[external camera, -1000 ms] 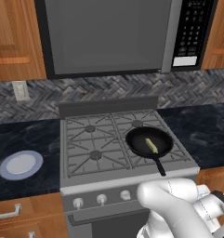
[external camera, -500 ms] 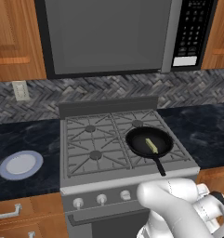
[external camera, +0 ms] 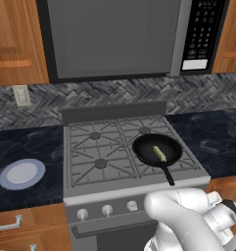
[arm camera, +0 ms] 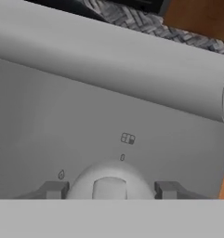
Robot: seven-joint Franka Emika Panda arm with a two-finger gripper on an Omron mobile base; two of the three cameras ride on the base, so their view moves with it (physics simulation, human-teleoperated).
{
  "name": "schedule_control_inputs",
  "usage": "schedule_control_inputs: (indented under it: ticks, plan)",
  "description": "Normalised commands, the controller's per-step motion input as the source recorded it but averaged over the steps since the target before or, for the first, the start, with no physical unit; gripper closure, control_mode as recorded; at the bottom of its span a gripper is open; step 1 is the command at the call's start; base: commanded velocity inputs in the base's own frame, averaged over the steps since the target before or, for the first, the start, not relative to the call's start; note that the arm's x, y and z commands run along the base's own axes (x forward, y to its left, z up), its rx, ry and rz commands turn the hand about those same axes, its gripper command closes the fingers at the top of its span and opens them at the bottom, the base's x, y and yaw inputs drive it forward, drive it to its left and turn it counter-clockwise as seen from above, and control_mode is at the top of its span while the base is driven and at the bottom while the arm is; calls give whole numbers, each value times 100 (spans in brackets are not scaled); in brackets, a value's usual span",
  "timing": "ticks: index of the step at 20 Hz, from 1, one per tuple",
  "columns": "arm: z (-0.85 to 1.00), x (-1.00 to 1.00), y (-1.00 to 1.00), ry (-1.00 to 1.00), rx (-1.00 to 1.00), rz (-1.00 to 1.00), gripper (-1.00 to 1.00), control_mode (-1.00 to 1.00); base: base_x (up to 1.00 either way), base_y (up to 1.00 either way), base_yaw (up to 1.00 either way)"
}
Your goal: Pick up the butter stick and place it in the pan. Then turn on the burner for the pan.
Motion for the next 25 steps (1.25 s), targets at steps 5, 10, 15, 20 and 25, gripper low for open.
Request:
schedule_control_inputs:
  ticks: [5,10,15,20,25]
  plan:
    - [0,0,-1,0,-25,10,100,-100,0,0,0]
    - [0,0,0,-2,-34,10,100,-100,0,0,0]
    - [-1,0,0,-2,-37,11,100,-100,0,0,0]
    - [-6,0,0,0,-40,10,100,-100,0,0,0]
    - [-16,0,2,0,-45,12,100,-100,0,0,0]
